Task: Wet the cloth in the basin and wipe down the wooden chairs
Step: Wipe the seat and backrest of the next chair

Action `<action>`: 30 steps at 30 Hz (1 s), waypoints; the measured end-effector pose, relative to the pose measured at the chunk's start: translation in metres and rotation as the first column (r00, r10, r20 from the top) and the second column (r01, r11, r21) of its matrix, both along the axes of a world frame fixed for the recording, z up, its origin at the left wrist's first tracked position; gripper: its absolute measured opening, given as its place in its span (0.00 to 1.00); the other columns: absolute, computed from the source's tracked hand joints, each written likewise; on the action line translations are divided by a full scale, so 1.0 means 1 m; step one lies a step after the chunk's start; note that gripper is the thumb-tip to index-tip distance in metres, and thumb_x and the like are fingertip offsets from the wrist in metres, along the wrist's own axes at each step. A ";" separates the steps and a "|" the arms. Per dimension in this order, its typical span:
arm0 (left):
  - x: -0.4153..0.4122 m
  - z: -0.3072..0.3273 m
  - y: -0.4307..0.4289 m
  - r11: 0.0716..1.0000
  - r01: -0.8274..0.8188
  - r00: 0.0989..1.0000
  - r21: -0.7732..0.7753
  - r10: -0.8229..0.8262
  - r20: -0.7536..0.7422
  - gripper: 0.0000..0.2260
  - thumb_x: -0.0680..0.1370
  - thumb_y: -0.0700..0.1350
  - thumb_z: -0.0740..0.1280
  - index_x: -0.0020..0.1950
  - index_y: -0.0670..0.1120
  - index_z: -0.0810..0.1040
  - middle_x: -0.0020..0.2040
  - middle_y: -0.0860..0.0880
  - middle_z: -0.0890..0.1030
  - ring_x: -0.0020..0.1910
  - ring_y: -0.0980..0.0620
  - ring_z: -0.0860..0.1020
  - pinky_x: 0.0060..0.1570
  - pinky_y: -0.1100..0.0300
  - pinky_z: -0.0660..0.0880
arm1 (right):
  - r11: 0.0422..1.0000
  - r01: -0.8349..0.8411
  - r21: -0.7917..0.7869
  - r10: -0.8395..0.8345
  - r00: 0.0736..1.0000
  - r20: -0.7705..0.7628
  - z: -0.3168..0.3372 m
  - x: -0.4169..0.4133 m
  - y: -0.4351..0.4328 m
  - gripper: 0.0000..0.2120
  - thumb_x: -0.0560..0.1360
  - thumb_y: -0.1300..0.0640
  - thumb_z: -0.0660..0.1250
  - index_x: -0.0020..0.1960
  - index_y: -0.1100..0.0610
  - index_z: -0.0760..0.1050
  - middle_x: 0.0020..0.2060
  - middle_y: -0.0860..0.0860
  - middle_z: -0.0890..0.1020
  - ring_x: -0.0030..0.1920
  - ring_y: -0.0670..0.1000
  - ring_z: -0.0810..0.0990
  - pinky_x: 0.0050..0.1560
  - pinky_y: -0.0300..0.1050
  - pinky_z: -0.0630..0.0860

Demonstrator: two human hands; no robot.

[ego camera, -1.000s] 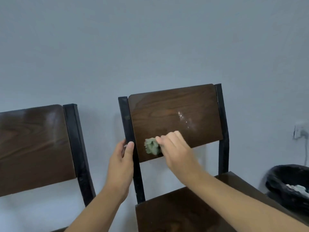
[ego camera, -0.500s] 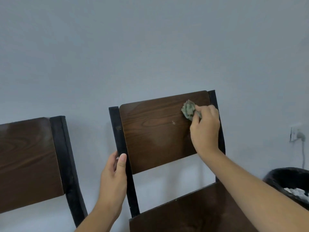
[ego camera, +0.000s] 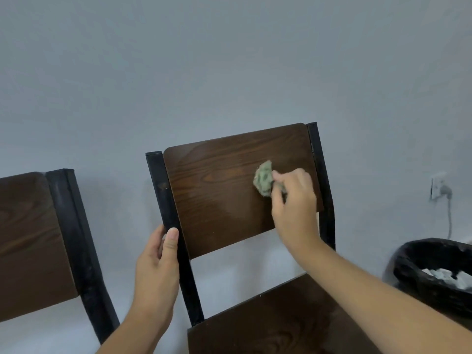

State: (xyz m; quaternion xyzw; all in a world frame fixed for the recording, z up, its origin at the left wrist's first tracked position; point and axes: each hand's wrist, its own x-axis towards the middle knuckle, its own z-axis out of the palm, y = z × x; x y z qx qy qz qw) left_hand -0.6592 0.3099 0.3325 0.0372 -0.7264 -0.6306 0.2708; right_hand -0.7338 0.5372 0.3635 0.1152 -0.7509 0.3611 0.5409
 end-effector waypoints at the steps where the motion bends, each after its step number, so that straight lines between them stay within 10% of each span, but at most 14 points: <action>1: 0.001 0.000 0.001 1.000 -0.005 1.000 0.006 0.005 0.006 0.33 0.74 0.68 0.60 0.77 0.57 0.70 0.73 0.54 0.77 0.73 0.49 0.73 0.74 0.44 0.67 | 0.987 -0.069 0.145 0.070 0.998 0.000 -0.023 0.014 -0.007 0.05 0.78 0.66 0.67 0.52 0.64 0.80 0.44 0.55 0.77 0.46 0.51 0.76 0.43 0.40 0.76; 3: 0.002 0.000 0.003 1.000 0.011 1.000 0.013 -0.011 -0.008 0.32 0.74 0.68 0.60 0.77 0.57 0.71 0.72 0.54 0.78 0.73 0.50 0.73 0.74 0.45 0.67 | 0.971 -0.110 0.212 0.110 0.994 0.015 -0.037 0.022 0.010 0.04 0.77 0.67 0.68 0.51 0.65 0.80 0.42 0.53 0.75 0.44 0.51 0.75 0.42 0.40 0.74; 8: 0.001 0.000 0.004 1.000 0.028 0.999 0.010 -0.027 -0.037 0.22 0.82 0.59 0.59 0.74 0.56 0.74 0.67 0.56 0.81 0.69 0.55 0.76 0.72 0.52 0.68 | 0.918 0.155 -0.364 -0.149 0.988 0.044 0.064 -0.029 0.024 0.08 0.77 0.69 0.63 0.52 0.65 0.80 0.49 0.59 0.79 0.52 0.59 0.79 0.55 0.54 0.77; 11: 0.004 0.002 0.007 0.999 -0.002 1.000 0.037 0.003 -0.029 0.23 0.83 0.57 0.61 0.76 0.53 0.72 0.70 0.58 0.78 0.70 0.56 0.74 0.73 0.53 0.66 | 0.999 0.021 0.029 -0.017 0.991 -0.134 0.052 0.004 -0.048 0.06 0.77 0.70 0.64 0.49 0.67 0.80 0.43 0.61 0.79 0.45 0.61 0.78 0.48 0.58 0.77; 14: 0.004 0.008 0.014 0.997 -0.036 0.999 0.069 0.037 -0.017 0.28 0.82 0.57 0.62 0.80 0.49 0.66 0.70 0.58 0.71 0.69 0.57 0.69 0.71 0.56 0.64 | 0.869 -0.084 0.487 0.201 0.960 -0.195 0.003 0.033 -0.051 0.07 0.79 0.69 0.66 0.54 0.69 0.82 0.40 0.60 0.81 0.41 0.58 0.79 0.44 0.54 0.78; 19: 0.007 0.009 0.014 0.998 -0.039 0.999 0.055 0.041 -0.035 0.25 0.84 0.55 0.60 0.80 0.51 0.66 0.73 0.55 0.73 0.74 0.52 0.69 0.70 0.57 0.64 | 0.996 -0.021 -0.085 0.007 0.988 -0.156 0.076 -0.001 -0.060 0.07 0.77 0.68 0.68 0.55 0.65 0.80 0.48 0.57 0.78 0.51 0.52 0.76 0.52 0.52 0.81; 26: 0.010 0.009 0.008 0.999 -0.008 1.000 0.051 0.009 -0.010 0.23 0.83 0.56 0.61 0.77 0.51 0.71 0.70 0.53 0.79 0.71 0.52 0.75 0.72 0.49 0.70 | 0.910 -0.093 0.404 0.219 0.935 -0.278 0.038 0.033 -0.112 0.06 0.79 0.70 0.66 0.53 0.69 0.82 0.39 0.60 0.80 0.41 0.59 0.77 0.45 0.52 0.77; 30: 0.010 0.012 0.008 0.999 -0.027 0.999 0.041 0.028 -0.023 0.23 0.83 0.55 0.60 0.78 0.50 0.70 0.69 0.53 0.78 0.68 0.54 0.74 0.69 0.57 0.68 | 0.999 -0.023 -0.036 0.016 0.983 -0.180 0.083 -0.003 -0.053 0.06 0.79 0.67 0.67 0.55 0.65 0.80 0.47 0.54 0.77 0.50 0.53 0.77 0.52 0.53 0.81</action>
